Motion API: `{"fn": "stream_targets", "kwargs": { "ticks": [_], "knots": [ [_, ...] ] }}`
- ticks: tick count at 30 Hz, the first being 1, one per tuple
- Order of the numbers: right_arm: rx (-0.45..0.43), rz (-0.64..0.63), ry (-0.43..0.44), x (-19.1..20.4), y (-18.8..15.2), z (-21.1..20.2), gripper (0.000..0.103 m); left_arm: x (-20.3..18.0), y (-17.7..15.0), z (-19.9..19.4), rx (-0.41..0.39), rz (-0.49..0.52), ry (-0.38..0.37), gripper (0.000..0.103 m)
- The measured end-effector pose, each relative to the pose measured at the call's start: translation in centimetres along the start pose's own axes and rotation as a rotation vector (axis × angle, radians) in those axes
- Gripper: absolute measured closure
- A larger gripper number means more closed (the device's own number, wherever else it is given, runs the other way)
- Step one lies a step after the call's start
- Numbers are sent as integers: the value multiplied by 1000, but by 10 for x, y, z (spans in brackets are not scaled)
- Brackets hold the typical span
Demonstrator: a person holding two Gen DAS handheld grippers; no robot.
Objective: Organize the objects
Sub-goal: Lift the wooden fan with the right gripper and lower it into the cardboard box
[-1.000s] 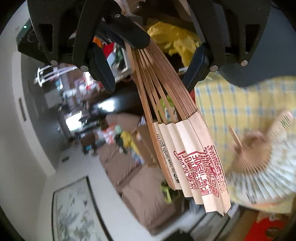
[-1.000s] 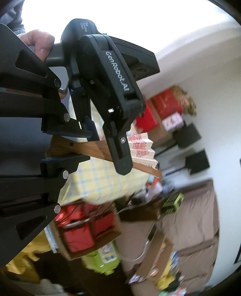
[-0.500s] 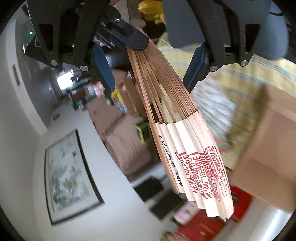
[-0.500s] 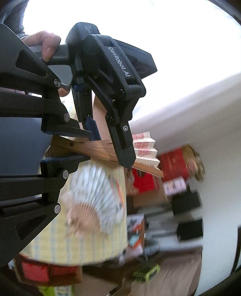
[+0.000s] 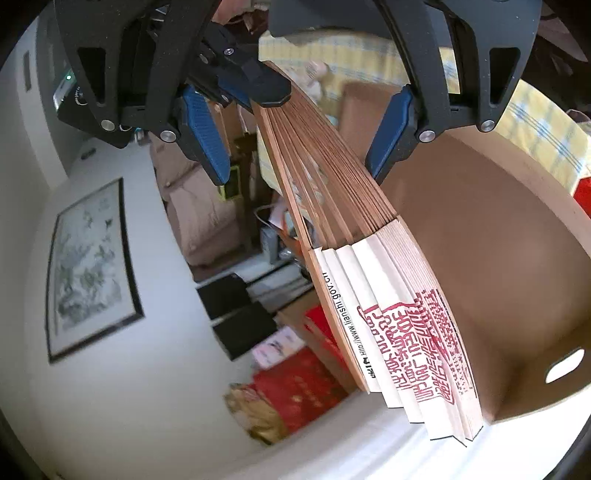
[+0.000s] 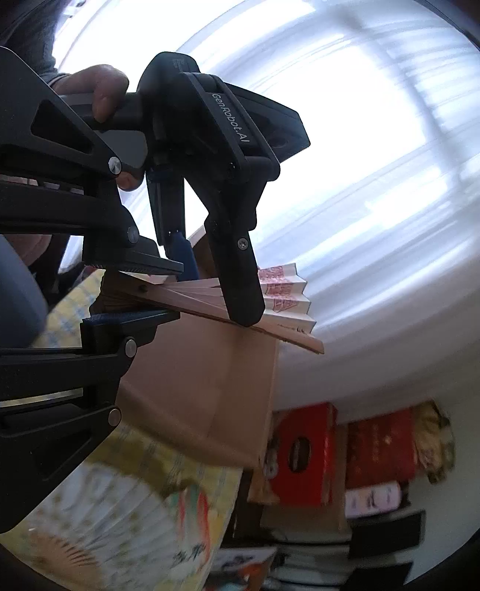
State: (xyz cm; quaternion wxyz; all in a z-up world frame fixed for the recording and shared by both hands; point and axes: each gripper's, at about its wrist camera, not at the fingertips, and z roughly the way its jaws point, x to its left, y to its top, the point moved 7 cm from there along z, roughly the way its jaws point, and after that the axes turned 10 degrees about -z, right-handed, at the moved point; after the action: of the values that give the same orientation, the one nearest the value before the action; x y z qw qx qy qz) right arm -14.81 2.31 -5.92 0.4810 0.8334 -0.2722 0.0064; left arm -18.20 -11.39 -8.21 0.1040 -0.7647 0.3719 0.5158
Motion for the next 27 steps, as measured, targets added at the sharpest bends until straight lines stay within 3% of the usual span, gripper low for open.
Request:
{"fn": "stream_targets", "kwargs": {
  "ticks": [9, 14, 17, 20, 27],
  "knots": [
    [108, -59, 34, -16, 0, 69, 86, 63, 35, 30, 7, -91, 63, 33],
    [114, -40, 82, -28, -5, 81, 86, 68, 36, 27, 7, -80, 59, 29],
    [121, -42, 118, -31, -5, 82, 87, 68, 34, 17, 1, -92, 63, 19],
    [166, -71, 101, -34, -11, 88, 88, 66, 34, -9, -77, -40, 123, 13],
    [297, -106, 23, -34, -32, 107, 88, 51, 43, -54, -170, 4, 118, 10]
  ]
}}
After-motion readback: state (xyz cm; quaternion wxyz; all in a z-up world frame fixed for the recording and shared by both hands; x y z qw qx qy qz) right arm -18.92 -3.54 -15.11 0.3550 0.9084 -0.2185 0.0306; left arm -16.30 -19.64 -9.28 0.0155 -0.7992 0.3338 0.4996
